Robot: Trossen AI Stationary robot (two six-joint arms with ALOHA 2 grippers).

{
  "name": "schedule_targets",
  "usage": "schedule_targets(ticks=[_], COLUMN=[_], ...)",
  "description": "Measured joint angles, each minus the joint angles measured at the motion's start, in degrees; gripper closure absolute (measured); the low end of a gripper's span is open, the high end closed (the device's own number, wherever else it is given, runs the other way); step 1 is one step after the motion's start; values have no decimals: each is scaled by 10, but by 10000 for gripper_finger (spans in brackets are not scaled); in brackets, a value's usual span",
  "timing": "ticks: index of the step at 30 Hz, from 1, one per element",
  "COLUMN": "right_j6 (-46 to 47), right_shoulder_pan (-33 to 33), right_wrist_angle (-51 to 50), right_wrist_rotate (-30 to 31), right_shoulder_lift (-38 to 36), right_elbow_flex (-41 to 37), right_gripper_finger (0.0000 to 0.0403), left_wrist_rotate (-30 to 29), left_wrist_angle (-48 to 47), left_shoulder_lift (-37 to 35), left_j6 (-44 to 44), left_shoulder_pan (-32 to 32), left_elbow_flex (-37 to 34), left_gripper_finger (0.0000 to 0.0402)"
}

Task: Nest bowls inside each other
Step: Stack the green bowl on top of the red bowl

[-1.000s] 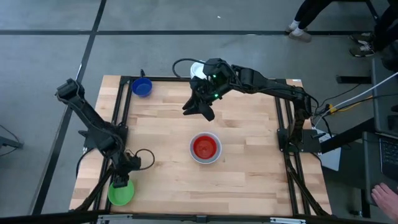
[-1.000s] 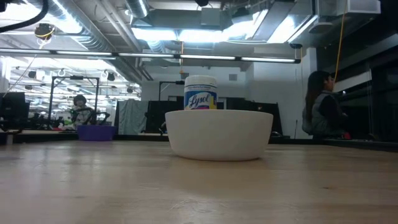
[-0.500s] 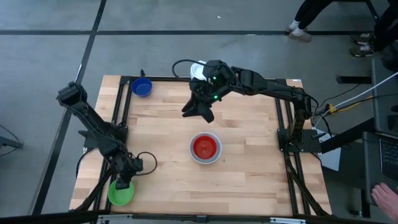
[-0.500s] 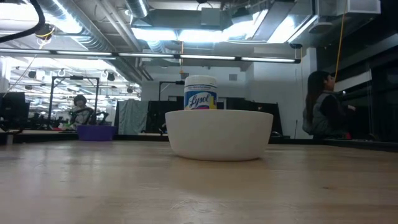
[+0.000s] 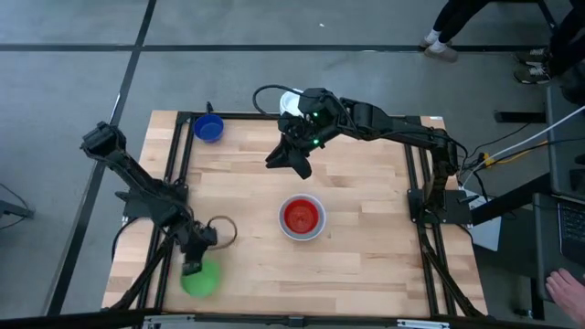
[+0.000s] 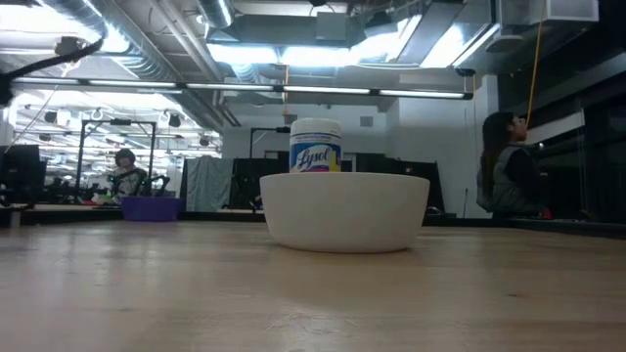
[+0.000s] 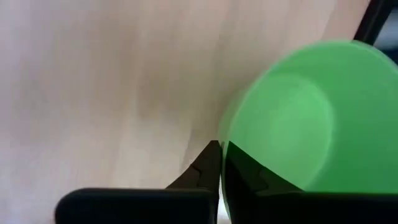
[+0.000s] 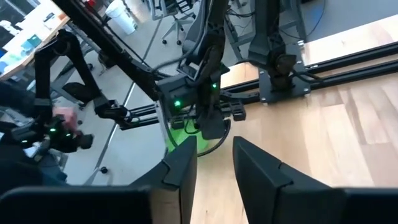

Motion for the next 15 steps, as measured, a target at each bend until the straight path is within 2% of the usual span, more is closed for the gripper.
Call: schedule_targets(ticks=[6,10,13,15], right_j6=[-7,-20,-23,-39], right_shoulder_pan=[0,0,-5,-9], right_wrist_angle=[0,36,74,88], right_wrist_rotate=[3,0,4,37], right_shoulder_lift=[-2,-16,-39,-57], right_elbow_flex=[0,0,0,0], right_gripper_finger=[304,304,300,296], left_wrist_rotate=[-142,-219,-242,-240], left_wrist_angle=[-14,-14,-14,-12], left_shoulder_lift=[-97,-144,-155,-152], left_j6=[-11,37,104,151], left_shoulder_pan=[108,198,275,325], left_elbow_flex=[14,35,58,73], left_gripper_finger=[398,398,398,399])
